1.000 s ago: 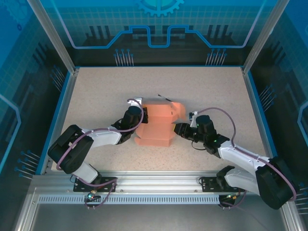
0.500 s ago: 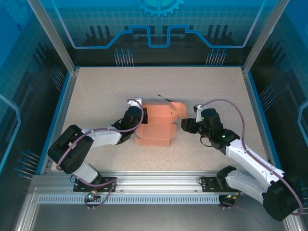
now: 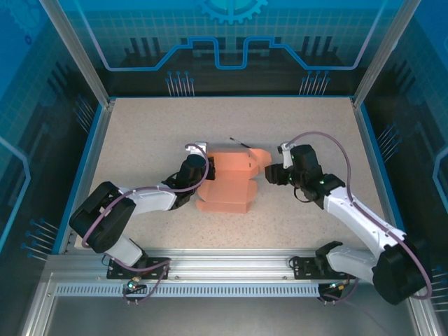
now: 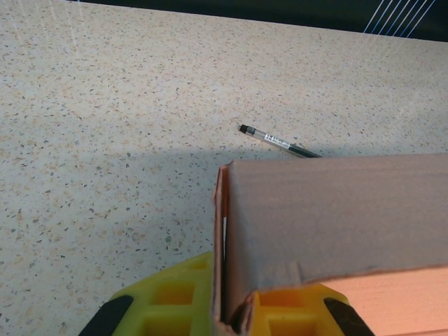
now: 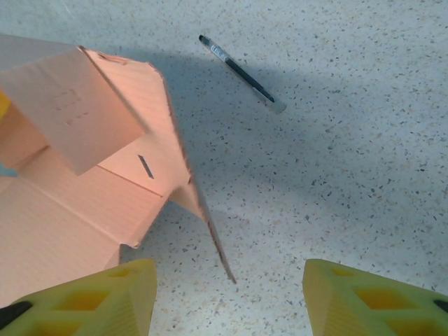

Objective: Fold the paper box

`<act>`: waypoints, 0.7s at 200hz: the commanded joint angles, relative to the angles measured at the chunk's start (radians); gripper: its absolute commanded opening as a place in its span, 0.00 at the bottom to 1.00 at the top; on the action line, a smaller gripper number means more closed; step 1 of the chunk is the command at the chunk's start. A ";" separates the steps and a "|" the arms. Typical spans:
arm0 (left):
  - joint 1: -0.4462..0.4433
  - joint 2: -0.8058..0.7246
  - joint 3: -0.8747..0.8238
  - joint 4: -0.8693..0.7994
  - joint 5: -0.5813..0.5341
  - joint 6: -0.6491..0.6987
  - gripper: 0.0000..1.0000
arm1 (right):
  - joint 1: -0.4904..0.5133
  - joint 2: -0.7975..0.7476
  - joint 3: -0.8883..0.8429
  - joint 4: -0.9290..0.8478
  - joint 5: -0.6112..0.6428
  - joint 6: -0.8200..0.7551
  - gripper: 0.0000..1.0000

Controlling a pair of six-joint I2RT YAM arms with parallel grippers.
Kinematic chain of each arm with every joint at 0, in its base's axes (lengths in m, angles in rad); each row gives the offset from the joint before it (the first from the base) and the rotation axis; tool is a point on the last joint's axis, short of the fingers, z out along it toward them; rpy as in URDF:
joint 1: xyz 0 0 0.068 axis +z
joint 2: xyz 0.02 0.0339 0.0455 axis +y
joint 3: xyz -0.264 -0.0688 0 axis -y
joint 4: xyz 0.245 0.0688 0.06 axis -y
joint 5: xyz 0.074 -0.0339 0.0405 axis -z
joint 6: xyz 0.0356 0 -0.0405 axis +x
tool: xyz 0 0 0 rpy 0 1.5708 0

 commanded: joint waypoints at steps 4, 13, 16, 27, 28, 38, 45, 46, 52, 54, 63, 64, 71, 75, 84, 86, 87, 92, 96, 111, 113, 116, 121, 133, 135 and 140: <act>-0.002 -0.031 0.003 0.003 0.009 0.010 0.00 | -0.027 0.053 0.058 0.011 -0.091 -0.072 0.58; -0.002 -0.030 0.004 0.003 0.008 0.010 0.00 | -0.033 0.069 0.068 0.021 -0.117 -0.083 0.58; -0.002 -0.030 0.003 0.004 0.010 0.009 0.00 | -0.035 0.074 0.072 0.024 -0.126 -0.087 0.58; -0.002 -0.027 0.006 0.006 0.015 0.009 0.00 | -0.046 0.089 0.081 0.036 -0.163 -0.099 0.59; -0.003 -0.026 0.006 0.006 0.015 0.009 0.00 | -0.046 0.090 0.083 0.035 -0.167 -0.101 0.59; -0.002 -0.024 0.008 0.005 0.017 0.007 0.00 | -0.057 0.101 0.091 0.036 -0.212 -0.116 0.59; -0.001 -0.026 0.008 0.004 0.017 0.008 0.00 | -0.070 0.105 0.096 0.032 -0.245 -0.130 0.60; -0.001 -0.026 0.007 0.004 0.016 0.008 0.00 | -0.073 0.105 0.097 0.031 -0.250 -0.132 0.60; -0.002 -0.027 0.008 0.002 0.016 0.009 0.00 | -0.084 0.104 0.099 0.026 -0.276 -0.143 0.60; -0.002 -0.027 0.008 0.002 0.017 0.009 0.00 | -0.089 0.104 0.100 0.024 -0.284 -0.148 0.60; -0.002 -0.029 0.008 0.001 0.015 0.010 0.00 | -0.107 0.100 0.103 0.010 -0.310 -0.165 0.60; -0.002 -0.029 0.008 0.001 0.015 0.010 0.00 | -0.110 0.100 0.104 0.008 -0.313 -0.166 0.60; -0.002 -0.031 0.008 0.001 0.014 0.012 0.00 | -0.128 0.094 0.105 -0.004 -0.328 -0.176 0.60; -0.002 -0.031 0.008 0.001 0.014 0.012 0.00 | -0.138 0.091 0.106 -0.010 -0.335 -0.180 0.61; -0.002 -0.031 0.008 0.000 0.014 0.012 0.00 | -0.160 0.079 0.106 -0.020 -0.352 -0.187 0.60; -0.002 -0.032 0.008 0.001 0.013 0.013 0.00 | -0.167 0.074 0.105 -0.021 -0.356 -0.187 0.60; -0.003 -0.030 0.007 0.000 0.013 0.013 0.00 | -0.169 0.073 0.105 -0.022 -0.358 -0.188 0.60; -0.002 -0.030 0.008 0.000 0.014 0.012 0.00 | -0.182 0.064 0.103 -0.022 -0.366 -0.188 0.61; -0.003 -0.030 0.008 0.001 0.015 0.012 0.00 | -0.190 0.058 0.101 -0.023 -0.372 -0.187 0.61; -0.002 -0.029 0.008 0.000 0.015 0.012 0.00 | -0.223 0.039 0.098 -0.023 -0.376 -0.179 0.60; -0.002 -0.030 0.008 0.000 0.015 0.012 0.00 | -0.228 0.036 0.098 -0.023 -0.377 -0.176 0.61; -0.002 -0.030 0.008 0.000 0.015 0.012 0.00 | -0.236 0.034 0.096 -0.021 -0.376 -0.173 0.60; -0.002 -0.030 0.008 0.001 0.015 0.012 0.00 | -0.246 0.033 0.094 -0.018 -0.374 -0.162 0.61; -0.002 -0.031 0.010 0.000 0.017 0.012 0.00 | -0.273 0.045 0.094 -0.015 -0.352 -0.130 0.60; -0.002 -0.032 0.010 0.000 0.016 0.012 0.00 | -0.277 0.049 0.095 -0.016 -0.344 -0.125 0.60; -0.002 -0.031 0.010 0.000 0.016 0.011 0.00 | -0.282 0.059 0.100 -0.022 -0.322 -0.116 0.60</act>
